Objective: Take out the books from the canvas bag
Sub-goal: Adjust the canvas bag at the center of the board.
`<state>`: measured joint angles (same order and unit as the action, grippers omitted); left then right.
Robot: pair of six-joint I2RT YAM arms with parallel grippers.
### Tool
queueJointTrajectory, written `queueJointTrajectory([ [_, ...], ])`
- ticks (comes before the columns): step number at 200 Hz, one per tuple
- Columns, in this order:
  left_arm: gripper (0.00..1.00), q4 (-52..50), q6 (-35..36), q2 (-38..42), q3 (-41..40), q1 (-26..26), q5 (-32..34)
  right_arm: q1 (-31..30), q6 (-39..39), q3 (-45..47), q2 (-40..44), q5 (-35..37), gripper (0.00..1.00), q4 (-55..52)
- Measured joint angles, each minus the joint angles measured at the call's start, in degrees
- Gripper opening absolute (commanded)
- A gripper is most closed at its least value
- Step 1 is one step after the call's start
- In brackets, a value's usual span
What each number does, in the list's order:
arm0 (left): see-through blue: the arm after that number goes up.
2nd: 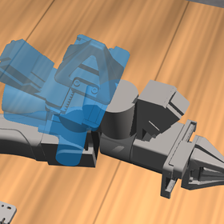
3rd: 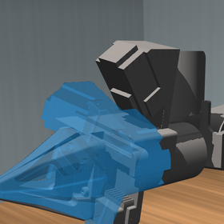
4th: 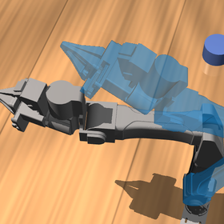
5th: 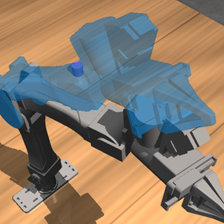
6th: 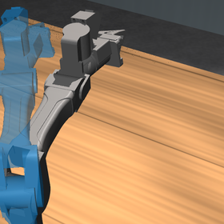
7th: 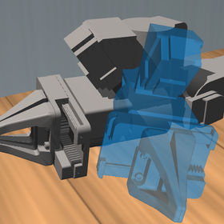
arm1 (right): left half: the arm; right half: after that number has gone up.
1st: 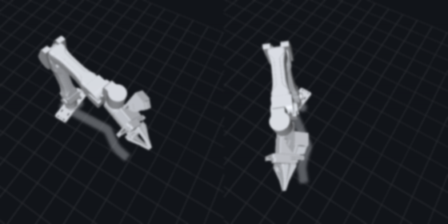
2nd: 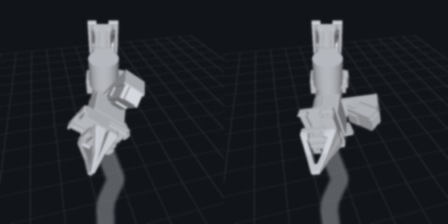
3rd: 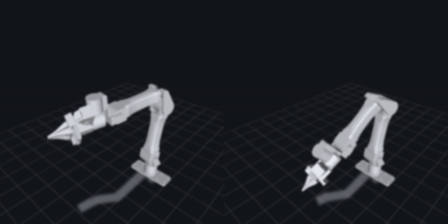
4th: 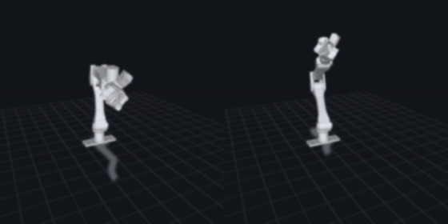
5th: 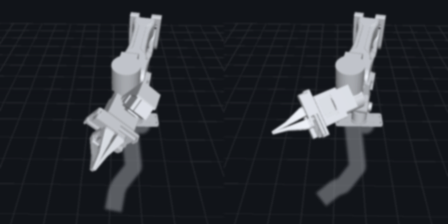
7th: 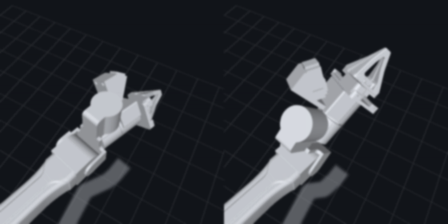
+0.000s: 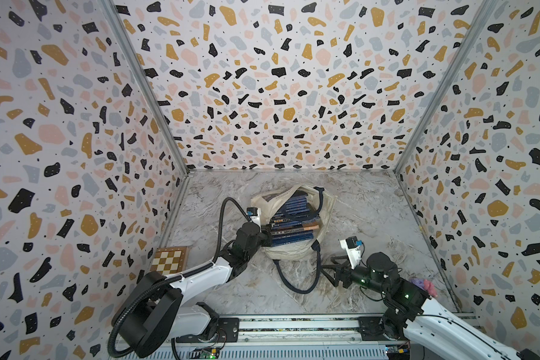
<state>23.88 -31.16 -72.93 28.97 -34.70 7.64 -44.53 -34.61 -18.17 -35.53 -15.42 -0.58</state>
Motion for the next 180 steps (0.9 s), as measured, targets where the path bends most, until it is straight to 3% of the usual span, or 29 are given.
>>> queueJointTrajectory([
  [39,0.0,1.57,-0.11,-0.9,0.0,0.15,-1.31,-3.1,-5.09,-9.75,-19.54,-0.13,0.86,7.78],
  [75,0.0,2.8,-0.15,-1.42,-0.52,0.26,-2.51,-4.39,-9.29,-18.16,-28.39,6.32,0.84,12.02],
  [102,0.0,3.65,-0.13,-1.2,-1.33,0.31,-2.73,-1.09,-11.1,-19.63,-31.12,11.19,0.82,13.73],
  [148,0.0,3.8,-0.13,-0.42,-1.92,0.31,-3.15,11.08,-11.17,-21.18,-35.54,12.02,0.79,15.5],
  [180,0.0,3.85,-0.13,-0.02,-2.16,0.31,-3.98,11.89,-10.82,-21.81,-39.1,11.19,0.76,18.1],
])
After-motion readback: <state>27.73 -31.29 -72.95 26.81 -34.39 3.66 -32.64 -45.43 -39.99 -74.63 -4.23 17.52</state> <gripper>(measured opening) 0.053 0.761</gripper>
